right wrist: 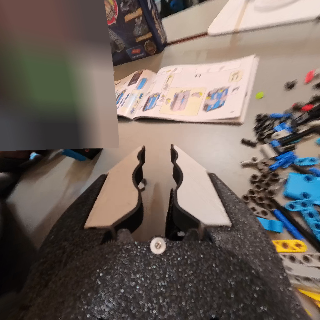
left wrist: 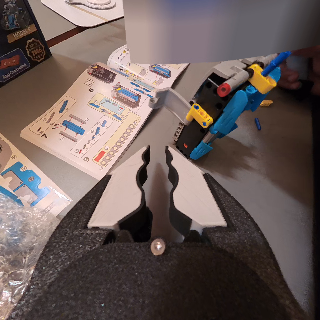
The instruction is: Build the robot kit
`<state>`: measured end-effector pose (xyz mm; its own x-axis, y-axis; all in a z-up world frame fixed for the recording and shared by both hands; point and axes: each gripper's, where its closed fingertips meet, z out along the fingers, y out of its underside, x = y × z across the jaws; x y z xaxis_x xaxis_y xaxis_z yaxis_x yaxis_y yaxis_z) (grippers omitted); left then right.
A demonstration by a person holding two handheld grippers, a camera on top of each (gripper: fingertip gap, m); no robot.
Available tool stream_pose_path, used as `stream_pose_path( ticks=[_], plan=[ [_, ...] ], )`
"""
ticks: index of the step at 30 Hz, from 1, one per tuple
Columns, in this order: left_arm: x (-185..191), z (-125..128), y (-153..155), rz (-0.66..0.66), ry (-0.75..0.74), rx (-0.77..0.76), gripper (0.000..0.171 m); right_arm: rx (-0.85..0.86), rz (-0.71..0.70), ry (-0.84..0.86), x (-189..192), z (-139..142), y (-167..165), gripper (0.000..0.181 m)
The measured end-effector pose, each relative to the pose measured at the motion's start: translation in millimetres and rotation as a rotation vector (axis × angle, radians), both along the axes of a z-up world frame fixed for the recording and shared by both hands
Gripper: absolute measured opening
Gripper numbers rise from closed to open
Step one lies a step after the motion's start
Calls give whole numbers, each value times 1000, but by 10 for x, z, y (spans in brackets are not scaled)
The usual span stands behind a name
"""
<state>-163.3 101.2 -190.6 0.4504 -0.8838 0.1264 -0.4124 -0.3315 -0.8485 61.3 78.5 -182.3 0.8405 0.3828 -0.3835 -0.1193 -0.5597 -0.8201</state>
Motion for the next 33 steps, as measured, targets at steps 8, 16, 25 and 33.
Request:
stream_pose_path(
  ticks=[8, 16, 25, 33],
  plan=[
    [25, -19, -73, -28, 78, 147, 17, 39, 9, -83, -21, 27, -13, 27],
    [-60, 203, -61, 88, 80, 395, 26, 111, 43, -111, -111, 167, -126, 23],
    [-184, 502, 44, 234, -13, 574, 27, 175, 68, -184, -209, 245, -196, 19],
    [-172, 685, 195, 326, -173, 533, 28, 172, 47, -190, -161, 240, -170, 19]
  ],
)
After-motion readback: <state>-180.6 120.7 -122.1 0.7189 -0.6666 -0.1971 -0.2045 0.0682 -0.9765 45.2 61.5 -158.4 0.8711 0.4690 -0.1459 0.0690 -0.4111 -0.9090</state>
